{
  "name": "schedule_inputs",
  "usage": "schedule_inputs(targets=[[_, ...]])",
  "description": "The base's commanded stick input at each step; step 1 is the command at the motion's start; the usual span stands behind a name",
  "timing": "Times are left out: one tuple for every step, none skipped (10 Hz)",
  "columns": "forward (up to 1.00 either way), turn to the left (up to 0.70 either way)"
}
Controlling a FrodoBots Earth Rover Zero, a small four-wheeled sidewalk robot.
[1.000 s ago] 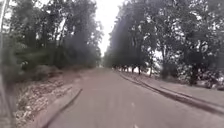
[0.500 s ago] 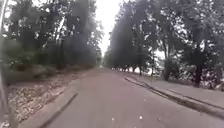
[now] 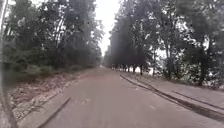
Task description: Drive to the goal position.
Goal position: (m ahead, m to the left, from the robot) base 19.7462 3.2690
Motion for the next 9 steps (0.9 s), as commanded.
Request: schedule_inputs(targets=[[0.70, 0.00], [0.70, 0.00], [0.70, 0.00], [0.70, 0.00], [0.70, 0.20], [0.70, 0.35], [0.70, 0.29], [0.70, 0.15], [0.70, 0.03]])
